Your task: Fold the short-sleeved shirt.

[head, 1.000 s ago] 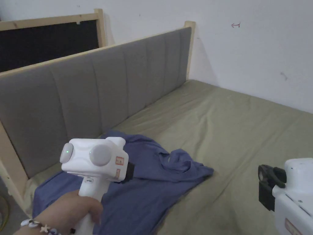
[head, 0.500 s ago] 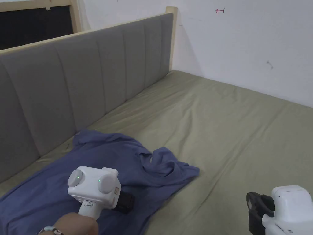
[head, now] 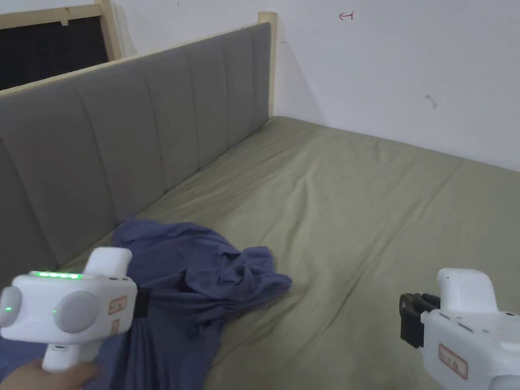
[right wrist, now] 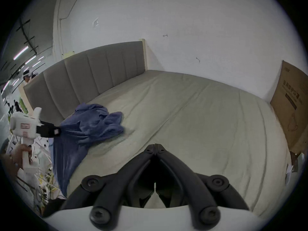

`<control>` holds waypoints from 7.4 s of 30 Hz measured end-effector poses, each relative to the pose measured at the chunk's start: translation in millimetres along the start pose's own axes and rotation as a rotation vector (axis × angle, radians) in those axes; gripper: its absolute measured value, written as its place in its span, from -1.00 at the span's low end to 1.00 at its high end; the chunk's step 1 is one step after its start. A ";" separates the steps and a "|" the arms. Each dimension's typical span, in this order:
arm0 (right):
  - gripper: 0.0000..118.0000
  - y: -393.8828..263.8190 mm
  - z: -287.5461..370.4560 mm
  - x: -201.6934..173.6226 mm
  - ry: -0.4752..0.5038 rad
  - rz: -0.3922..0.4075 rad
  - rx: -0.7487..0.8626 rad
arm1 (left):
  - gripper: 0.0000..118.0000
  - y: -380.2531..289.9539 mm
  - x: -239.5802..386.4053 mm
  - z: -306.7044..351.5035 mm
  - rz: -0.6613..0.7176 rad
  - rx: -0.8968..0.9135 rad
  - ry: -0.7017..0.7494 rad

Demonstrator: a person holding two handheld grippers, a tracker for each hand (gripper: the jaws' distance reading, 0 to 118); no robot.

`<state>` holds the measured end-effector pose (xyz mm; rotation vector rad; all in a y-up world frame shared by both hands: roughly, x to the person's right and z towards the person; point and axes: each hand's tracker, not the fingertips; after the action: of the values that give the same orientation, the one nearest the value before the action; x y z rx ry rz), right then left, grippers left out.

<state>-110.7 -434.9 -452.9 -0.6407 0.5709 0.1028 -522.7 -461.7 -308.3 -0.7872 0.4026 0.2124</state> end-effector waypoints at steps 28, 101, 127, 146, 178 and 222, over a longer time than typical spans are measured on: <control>-1.00 -57.6 277.8 188.8 -0.404 -0.196 0.240 | -1.00 65.4 437.5 167.3 -0.497 -0.006 -0.895; -1.00 -63.7 -9.6 400.1 -0.221 -0.305 -0.510 | -0.97 -38.6 321.1 -24.2 -0.180 -0.203 -0.531; -1.00 98.0 384.3 374.2 -0.329 -0.387 0.213 | -0.97 203.6 301.2 169.8 -0.257 0.307 -0.577; -1.00 318.8 330.9 441.0 -0.567 -0.306 0.386 | -0.97 378.1 425.7 124.3 -0.218 0.457 -0.460; -1.00 -237.0 205.3 360.9 -0.274 -0.580 -0.449 | -0.97 -33.5 257.3 -60.2 -0.282 -0.423 -0.443; -1.00 -168.9 314.4 221.6 -0.242 -0.526 0.030 | -0.74 -62.0 230.7 95.2 -0.215 -0.267 -0.399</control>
<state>268.4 -402.5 -274.8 -0.7187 0.1579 -0.3180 -267.9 -427.2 -306.5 -1.0178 -0.0913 0.2180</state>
